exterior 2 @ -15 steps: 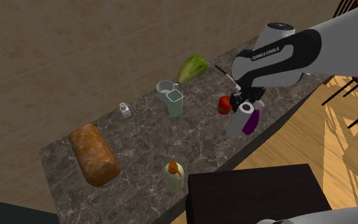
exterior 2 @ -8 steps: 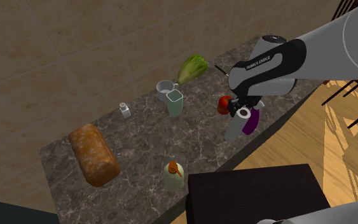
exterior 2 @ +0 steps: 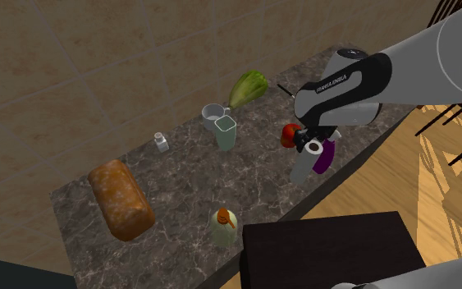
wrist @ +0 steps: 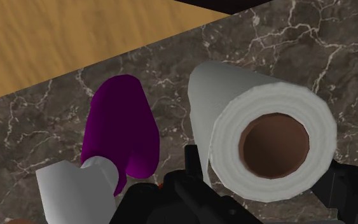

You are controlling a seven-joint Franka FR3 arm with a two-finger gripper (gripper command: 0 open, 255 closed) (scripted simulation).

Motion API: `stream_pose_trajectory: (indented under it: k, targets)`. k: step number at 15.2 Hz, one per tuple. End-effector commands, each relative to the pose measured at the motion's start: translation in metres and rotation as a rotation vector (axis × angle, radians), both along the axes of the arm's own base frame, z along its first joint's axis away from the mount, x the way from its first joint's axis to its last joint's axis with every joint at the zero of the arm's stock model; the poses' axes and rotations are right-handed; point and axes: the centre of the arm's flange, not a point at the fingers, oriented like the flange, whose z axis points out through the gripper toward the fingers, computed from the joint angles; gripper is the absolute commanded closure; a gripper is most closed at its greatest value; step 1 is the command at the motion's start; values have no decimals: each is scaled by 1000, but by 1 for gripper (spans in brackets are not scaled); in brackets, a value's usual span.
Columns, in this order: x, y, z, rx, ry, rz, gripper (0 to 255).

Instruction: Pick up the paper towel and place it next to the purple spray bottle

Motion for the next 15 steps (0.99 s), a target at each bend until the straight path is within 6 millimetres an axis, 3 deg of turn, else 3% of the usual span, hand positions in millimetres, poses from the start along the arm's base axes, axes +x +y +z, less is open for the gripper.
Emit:
stream_pose_trajectory:
  k: [1,2,7,11,15]
  targets:
    - [0,0,0,0,0,0,255]
    - [0,0,0,0,0,0,0]
    - [0,0,0,0,0,0,0]
    - [3,-2,50,0,0,0,0]
    - [3,-2,50,0,0,0,0]
